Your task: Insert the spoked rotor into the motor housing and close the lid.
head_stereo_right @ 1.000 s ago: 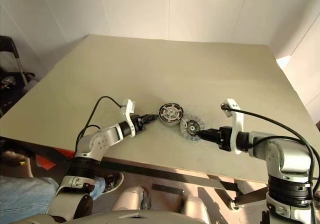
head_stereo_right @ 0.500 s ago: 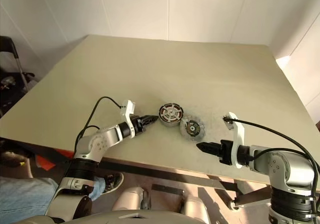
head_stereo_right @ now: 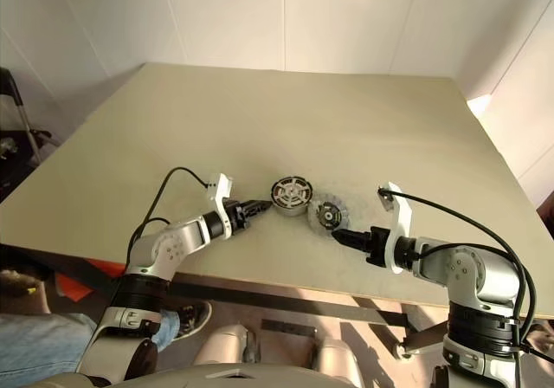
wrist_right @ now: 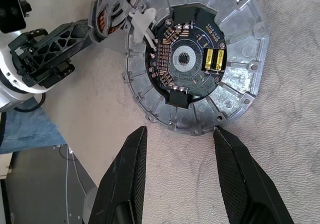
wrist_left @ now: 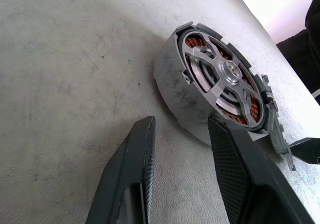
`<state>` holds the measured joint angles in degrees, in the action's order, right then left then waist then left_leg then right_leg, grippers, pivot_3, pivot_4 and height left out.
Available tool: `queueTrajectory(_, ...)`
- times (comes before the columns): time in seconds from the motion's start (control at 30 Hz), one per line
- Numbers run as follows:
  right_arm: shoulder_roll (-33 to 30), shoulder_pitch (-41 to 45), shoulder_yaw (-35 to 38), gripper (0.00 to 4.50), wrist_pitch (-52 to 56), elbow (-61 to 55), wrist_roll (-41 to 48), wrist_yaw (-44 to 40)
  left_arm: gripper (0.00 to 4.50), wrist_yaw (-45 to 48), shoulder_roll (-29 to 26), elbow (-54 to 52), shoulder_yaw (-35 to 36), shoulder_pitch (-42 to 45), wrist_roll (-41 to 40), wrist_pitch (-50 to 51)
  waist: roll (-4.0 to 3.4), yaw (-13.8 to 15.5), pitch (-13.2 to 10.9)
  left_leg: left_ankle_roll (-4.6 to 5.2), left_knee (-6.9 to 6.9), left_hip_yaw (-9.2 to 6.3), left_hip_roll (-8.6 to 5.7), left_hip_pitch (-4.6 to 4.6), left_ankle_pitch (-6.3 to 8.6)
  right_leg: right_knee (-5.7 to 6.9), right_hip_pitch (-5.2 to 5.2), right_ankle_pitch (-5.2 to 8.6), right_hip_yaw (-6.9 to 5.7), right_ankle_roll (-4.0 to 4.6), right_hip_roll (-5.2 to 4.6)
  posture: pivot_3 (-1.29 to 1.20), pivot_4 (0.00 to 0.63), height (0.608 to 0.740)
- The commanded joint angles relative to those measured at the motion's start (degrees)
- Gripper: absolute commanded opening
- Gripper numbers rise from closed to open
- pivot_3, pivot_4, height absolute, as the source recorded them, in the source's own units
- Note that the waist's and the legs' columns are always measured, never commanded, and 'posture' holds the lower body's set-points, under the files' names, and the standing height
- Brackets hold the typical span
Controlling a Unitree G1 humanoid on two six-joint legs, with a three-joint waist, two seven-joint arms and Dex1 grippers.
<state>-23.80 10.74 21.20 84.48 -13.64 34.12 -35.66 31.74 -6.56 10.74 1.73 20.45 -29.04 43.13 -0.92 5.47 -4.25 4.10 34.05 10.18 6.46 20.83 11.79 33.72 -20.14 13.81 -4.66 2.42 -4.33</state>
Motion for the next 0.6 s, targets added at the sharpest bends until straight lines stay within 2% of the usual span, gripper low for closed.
queueTrajectory(0.03, 0.0, 2.9, 2.0, 2.33, -2.1, 0.2, 1.1, 1.7, 1.77, -0.2, 0.0, -0.6, -0.6, -0.3, 0.2, 0.7, 0.00, 0.0, 0.0, 0.01, 0.00, 0.01, 0.00, 0.02, 0.01, -0.02, 0.00, -0.01, 0.00, -0.01, 0.00, 0.00, 0.000, 0.740)
queueTrajectory(0.4, 0.6, 8.2, 5.0, 2.33, -4.5, 2.0, 1.4, 6.1, 1.77, 0.3, 0.3, 0.4, -1.3, 0.5, 0.5, 0.4, -0.13, 0.8, 0.0, -0.23, -0.42, 0.02, -0.10, 0.03, -0.14, 0.00, -0.06, -0.13, 0.01, 0.17, -0.01, 0.00, 0.000, 0.740)
queueTrajectory(0.6, -2.5, 7.4, 6.5, 2.33, 2.7, -6.9, 11.4, 0.5, 1.77, 0.4, 0.2, 0.9, -1.3, 0.8, 0.6, 0.3, -0.30, 1.5, 0.1, -0.24, -0.72, 0.02, -0.15, 0.03, -0.16, 0.00, -0.12, -0.31, 0.01, 0.49, -0.02, 0.00, 0.000, 0.740)
